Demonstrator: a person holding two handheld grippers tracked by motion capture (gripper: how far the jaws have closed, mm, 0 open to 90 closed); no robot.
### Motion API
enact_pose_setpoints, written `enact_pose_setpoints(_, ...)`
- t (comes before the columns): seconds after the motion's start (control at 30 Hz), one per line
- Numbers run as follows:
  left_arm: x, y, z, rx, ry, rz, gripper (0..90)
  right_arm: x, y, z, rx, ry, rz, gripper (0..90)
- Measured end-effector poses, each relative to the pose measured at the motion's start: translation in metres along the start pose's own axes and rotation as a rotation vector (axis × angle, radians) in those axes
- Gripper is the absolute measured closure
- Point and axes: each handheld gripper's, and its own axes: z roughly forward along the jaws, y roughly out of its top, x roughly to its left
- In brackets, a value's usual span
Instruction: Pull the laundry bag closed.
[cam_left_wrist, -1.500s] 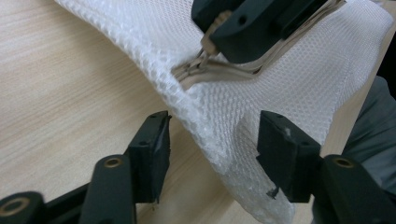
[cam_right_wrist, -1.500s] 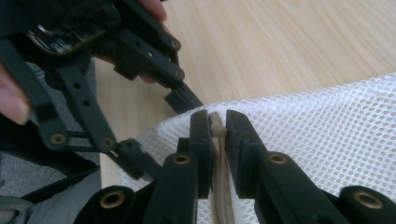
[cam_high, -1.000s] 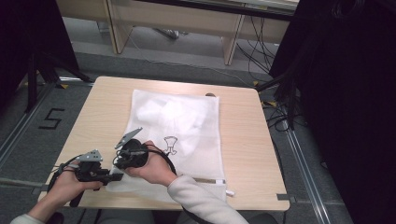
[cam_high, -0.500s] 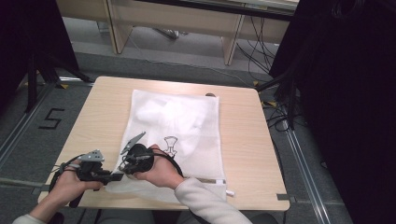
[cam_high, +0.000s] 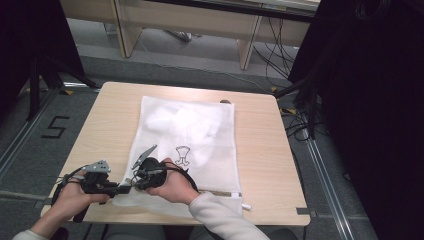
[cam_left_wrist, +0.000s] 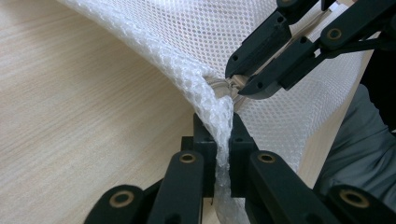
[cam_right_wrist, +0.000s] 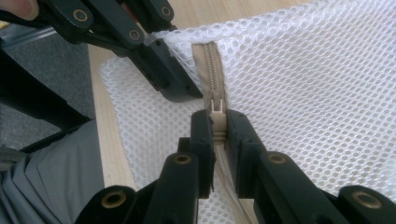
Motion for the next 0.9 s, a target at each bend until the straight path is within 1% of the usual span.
enact_pose_setpoints(0.03,0.000,0.000,0.000,0.000,0.002,0.001,85.7,0.000,-0.001,0.000,0.000,-0.003,0.003,82.4)
enact_pose_setpoints(0.07,0.000,0.000,0.000,0.000,0.002,0.000,85.6,0.000,-0.002,0.002,-0.003,-0.013,-0.010,82.4)
enact_pose_setpoints(0.1,0.000,0.000,-0.001,-0.006,0.005,-0.009,85.6,0.001,-0.002,0.002,0.003,-0.016,-0.002,82.4)
enact_pose_setpoints(0.13,0.000,0.000,-0.001,-0.006,0.005,-0.009,85.6,0.001,-0.002,0.002,0.003,-0.016,-0.002,82.4)
enact_pose_setpoints(0.17,0.000,0.000,-0.002,-0.009,-0.005,-0.005,85.6,0.000,-0.002,0.003,0.002,-0.015,-0.005,82.4)
enact_pose_setpoints(0.2,0.000,0.000,-0.003,-0.015,-0.001,-0.004,85.6,0.000,-0.004,0.003,0.004,-0.010,0.006,82.4)
enact_pose_setpoints(0.23,0.000,0.000,-0.003,-0.018,-0.008,-0.003,85.6,0.000,-0.005,0.003,0.008,-0.015,0.017,82.4)
enact_pose_setpoints(0.3,-0.001,0.000,-0.002,-0.030,0.009,0.002,85.6,0.000,-0.005,0.002,0.003,-0.008,0.012,82.4)
enact_pose_setpoints(0.33,-0.001,0.000,-0.002,-0.019,-0.001,-0.009,85.6,-0.001,-0.006,0.002,-0.001,-0.002,0.008,82.4)
enact_pose_setpoints(0.37,-0.001,0.001,-0.002,-0.016,-0.002,-0.004,85.6,-0.001,-0.006,0.002,-0.003,-0.001,0.005,82.4)
enact_pose_setpoints(0.4,-0.001,0.001,-0.002,-0.023,-0.004,0.001,85.6,-0.001,-0.006,0.001,-0.004,-0.001,0.007,82.4)
enact_pose_setpoints(0.43,-0.002,0.001,-0.003,-0.027,-0.001,-0.003,85.6,-0.001,-0.007,0.001,-0.002,-0.003,0.009,82.4)
enact_pose_setpoints(0.47,-0.002,0.001,-0.003,-0.046,0.004,-0.007,85.6,-0.001,-0.008,0.001,0.004,-0.018,0.002,82.4)
enact_pose_setpoints(0.57,-0.003,0.001,-0.002,-0.043,0.001,-0.015,85.6,-0.001,-0.010,0.000,0.002,-0.011,0.002,82.4)
enact_pose_setpoints(0.6,-0.003,0.001,-0.002,-0.049,-0.002,-0.001,85.6,-0.001,-0.011,0.000,0.003,-0.008,0.001,82.4)
enact_pose_setpoints(0.63,-0.003,0.001,-0.003,-0.036,0.006,-0.001,85.5,-0.001,-0.012,0.000,0.009,-0.012,0.000,82.4)
enact_pose_setpoints(0.7,-0.002,0.001,-0.004,-0.044,0.003,0.003,85.5,-0.001,-0.013,0.000,0.011,-0.008,0.005,82.4)
enact_pose_setpoints(0.73,-0.002,0.001,-0.004,-0.041,0.008,-0.003,85.5,-0.003,-0.014,0.000,0.008,-0.011,-0.008,82.4)
enact_pose_setpoints(0.77,-0.001,0.001,-0.005,-0.037,-0.004,-0.003,85.5,-0.003,-0.016,0.000,0.005,-0.008,0.002,82.4)
enact_pose_setpoints(0.83,-0.001,0.001,-0.005,-0.036,-0.004,-0.004,85.5,-0.004,-0.018,0.000,0.008,-0.014,0.004,82.3)
enact_pose_setpoints(0.9,-0.002,0.001,-0.004,-0.034,-0.005,-0.005,85.5,-0.004,-0.022,-0.001,0.002,-0.009,0.005,82.4)
